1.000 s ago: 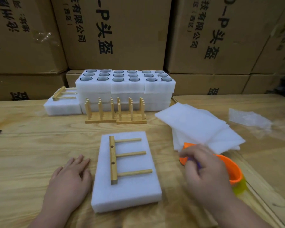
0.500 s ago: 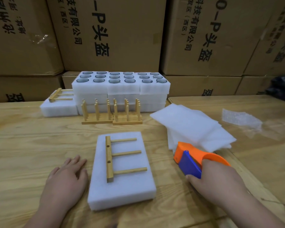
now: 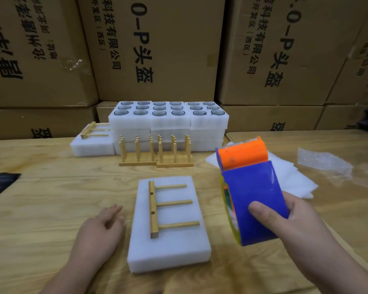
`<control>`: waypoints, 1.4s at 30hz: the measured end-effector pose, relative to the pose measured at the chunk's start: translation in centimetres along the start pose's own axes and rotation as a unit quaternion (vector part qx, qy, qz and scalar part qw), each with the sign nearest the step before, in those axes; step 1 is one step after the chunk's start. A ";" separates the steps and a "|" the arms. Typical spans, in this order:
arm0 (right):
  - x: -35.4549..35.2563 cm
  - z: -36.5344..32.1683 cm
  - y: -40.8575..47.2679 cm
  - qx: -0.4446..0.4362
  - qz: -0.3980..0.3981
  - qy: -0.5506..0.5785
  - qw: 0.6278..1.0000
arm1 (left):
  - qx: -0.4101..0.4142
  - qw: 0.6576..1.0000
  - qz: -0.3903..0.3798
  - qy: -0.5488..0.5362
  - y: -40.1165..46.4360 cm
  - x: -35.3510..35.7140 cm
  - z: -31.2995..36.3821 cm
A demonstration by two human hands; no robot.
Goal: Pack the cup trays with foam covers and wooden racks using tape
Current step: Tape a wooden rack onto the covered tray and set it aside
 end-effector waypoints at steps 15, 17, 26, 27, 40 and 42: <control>10.1 1.3 0.2 0.129 -0.095 0.536 0.829 | 0.218 0.907 -0.193 -0.304 -9.3 -4.0 16.9; 10.4 2.2 -0.1 0.153 -0.089 0.540 0.823 | 0.224 0.899 -0.207 -0.314 -9.4 -3.8 16.7; 8.8 1.5 0.0 0.089 -0.145 0.341 0.925 | 0.233 0.925 -0.206 -0.218 -8.9 -5.1 15.9; 8.2 0.8 0.2 0.059 -0.142 0.266 0.952 | 0.233 0.927 -0.185 -0.227 -8.3 -6.2 15.8; 5.4 -3.6 -0.8 -0.230 -0.120 -0.234 0.937 | 0.392 0.912 -0.043 -0.117 -9.1 -15.8 20.3; 5.7 -3.4 -1.0 -0.240 -0.126 -0.249 0.930 | 0.396 0.913 -0.055 -0.079 -9.3 -15.1 20.8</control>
Point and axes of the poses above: each hand's wrist, its own y-axis towards the middle knuckle, its own x-axis out of the palm, z = x × y, the point moved 10 cm from there along y, towards the middle knuckle, and after that the axes turned 13 degrees about y, right-handed, at the moved point
